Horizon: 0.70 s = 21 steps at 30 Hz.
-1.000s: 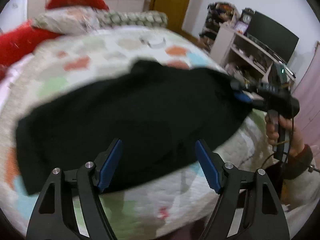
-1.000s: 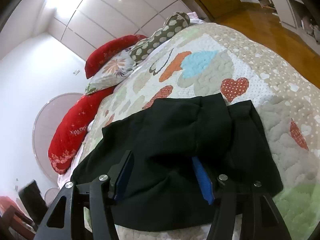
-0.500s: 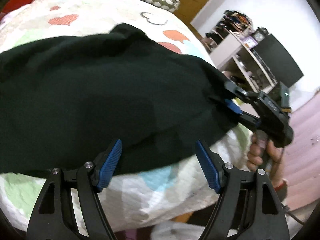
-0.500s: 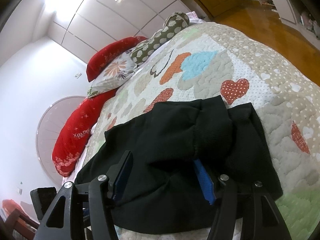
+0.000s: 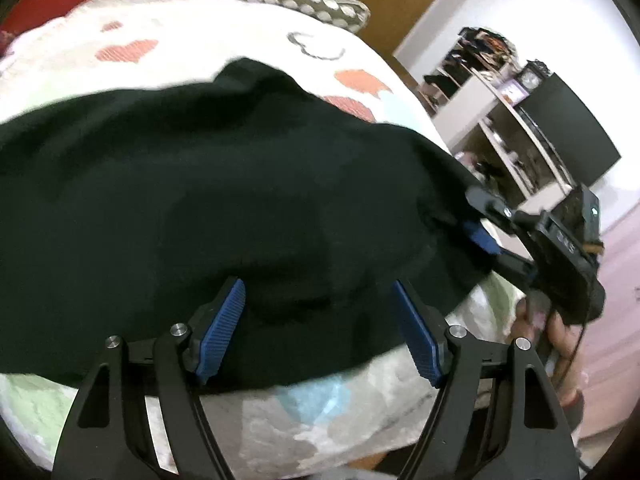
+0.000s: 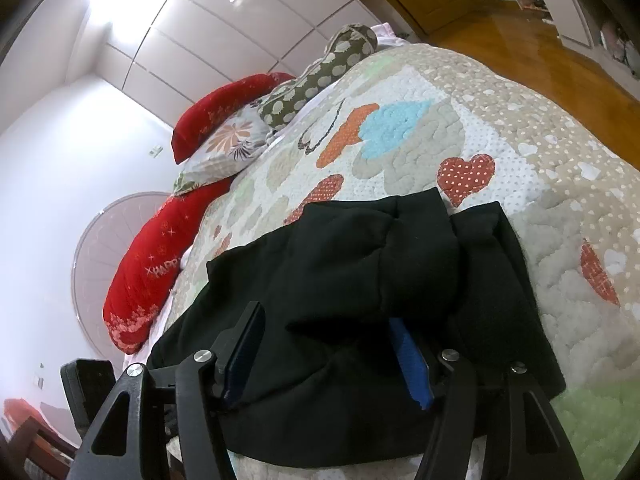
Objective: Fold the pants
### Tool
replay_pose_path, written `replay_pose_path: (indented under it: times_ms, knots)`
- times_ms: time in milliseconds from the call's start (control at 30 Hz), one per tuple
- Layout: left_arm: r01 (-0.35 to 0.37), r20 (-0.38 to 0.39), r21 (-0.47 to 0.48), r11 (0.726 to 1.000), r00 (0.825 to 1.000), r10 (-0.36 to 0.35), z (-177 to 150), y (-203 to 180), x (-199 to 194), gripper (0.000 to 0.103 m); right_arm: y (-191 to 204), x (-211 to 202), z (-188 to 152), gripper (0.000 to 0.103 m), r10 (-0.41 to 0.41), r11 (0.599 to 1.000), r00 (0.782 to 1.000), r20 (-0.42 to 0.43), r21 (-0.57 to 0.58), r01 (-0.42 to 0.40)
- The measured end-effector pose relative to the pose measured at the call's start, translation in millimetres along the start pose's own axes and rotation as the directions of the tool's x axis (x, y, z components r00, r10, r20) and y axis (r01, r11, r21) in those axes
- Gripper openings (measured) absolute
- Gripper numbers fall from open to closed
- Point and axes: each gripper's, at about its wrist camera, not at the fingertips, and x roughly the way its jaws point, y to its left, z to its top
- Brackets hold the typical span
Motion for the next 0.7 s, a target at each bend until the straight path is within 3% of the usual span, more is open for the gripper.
replay_pose_path:
  times_ms: [267, 467, 600, 700]
  knots:
    - [-0.079, 0.008, 0.075, 0.994, 0.997, 0.079, -6.3, -9.3, 0.8, 0.076, 13.2, -0.1, -4.5, 0.062, -0.042, 0.997, 0.999, -0.014, -0.064, 0.041]
    - [-0.161, 0.036, 0.103, 0.982, 0.987, 0.158, -7.4, -8.2, -4.6, 0.076, 40.2, -0.4, -27.9, 0.062, -0.092, 0.974, 0.992, -0.084, -0.214, 0.072]
    - [-0.21, 0.079, 0.091, 0.973, 0.976, 0.203, -5.4, 4.0, -17.0, 0.076, 60.3, 6.2, -50.9, 0.062, -0.04, 0.962, 0.982, -0.187, -0.274, -0.013]
    - [-0.254, 0.112, 0.052, 0.966, 0.963, 0.247, -2.0, 22.6, -28.5, 0.076, 77.1, 13.8, -64.7, 0.062, -0.035, 0.939, 0.979, -0.201, -0.343, -0.037]
